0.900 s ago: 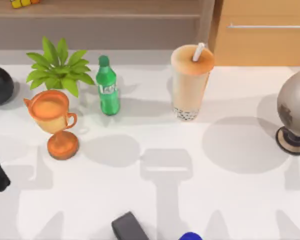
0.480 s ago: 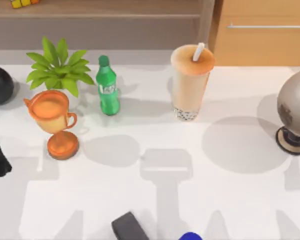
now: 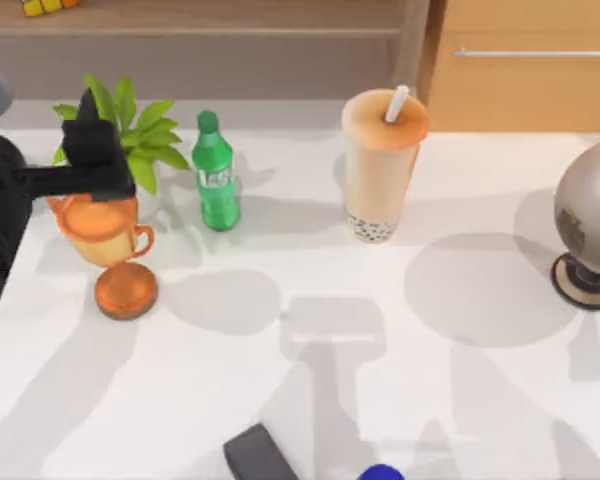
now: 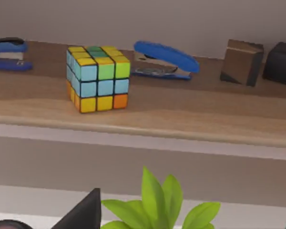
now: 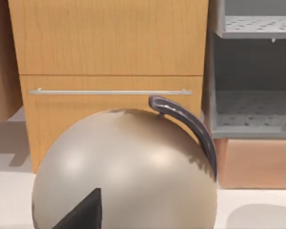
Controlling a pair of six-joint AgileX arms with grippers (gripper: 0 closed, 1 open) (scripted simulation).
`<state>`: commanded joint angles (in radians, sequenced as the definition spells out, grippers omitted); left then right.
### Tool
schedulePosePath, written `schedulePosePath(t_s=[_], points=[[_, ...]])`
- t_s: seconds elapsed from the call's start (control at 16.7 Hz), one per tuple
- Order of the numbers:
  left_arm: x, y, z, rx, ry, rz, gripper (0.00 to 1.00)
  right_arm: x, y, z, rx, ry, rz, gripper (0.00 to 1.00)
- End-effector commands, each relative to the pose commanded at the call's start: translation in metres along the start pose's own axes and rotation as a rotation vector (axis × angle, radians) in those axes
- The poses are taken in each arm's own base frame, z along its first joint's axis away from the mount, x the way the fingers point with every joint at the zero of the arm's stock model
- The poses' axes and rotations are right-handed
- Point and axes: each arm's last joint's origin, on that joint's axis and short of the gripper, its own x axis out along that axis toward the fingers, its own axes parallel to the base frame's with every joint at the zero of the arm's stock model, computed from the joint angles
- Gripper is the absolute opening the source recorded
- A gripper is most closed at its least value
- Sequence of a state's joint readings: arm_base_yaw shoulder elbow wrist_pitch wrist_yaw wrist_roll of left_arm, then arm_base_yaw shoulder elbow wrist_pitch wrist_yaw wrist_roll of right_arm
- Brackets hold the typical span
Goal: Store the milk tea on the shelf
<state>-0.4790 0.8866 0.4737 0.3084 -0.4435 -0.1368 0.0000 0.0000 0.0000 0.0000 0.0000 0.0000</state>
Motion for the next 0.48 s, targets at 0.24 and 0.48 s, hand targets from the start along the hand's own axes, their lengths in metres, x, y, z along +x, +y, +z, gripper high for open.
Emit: schedulePosePath(t_s=[0.24, 0.48], points=[[0.050, -0.084, -0.017, 0.016, 0.069, 0.004, 1.00, 0.000, 0.000, 0.000, 0.000, 0.000, 0.000, 1.00], [0.071, -0.171, -0.073, 0.056, 0.106, 0.008, 1.00, 0.000, 0.000, 0.000, 0.000, 0.000, 0.000, 1.00]])
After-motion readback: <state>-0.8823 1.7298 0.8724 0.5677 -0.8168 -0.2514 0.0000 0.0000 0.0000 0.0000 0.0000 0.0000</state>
